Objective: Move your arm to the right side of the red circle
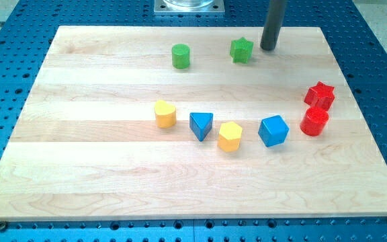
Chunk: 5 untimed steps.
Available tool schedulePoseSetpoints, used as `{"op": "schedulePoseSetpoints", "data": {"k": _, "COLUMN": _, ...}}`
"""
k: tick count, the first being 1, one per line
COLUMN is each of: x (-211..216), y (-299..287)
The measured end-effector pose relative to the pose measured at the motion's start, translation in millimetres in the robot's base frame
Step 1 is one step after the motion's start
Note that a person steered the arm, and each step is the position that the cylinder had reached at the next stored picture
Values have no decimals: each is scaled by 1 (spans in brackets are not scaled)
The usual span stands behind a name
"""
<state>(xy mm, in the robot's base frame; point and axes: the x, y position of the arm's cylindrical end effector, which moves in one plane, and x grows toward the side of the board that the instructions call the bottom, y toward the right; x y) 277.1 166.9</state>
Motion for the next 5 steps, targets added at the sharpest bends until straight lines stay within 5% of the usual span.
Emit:
{"op": "schedulePoseSetpoints", "data": {"k": 3, "x": 151, "y": 142}}
{"op": "schedulePoseSetpoints", "data": {"k": 4, "x": 229, "y": 114}}
{"op": "schedulePoseSetpoints", "data": {"k": 5, "x": 244, "y": -2}}
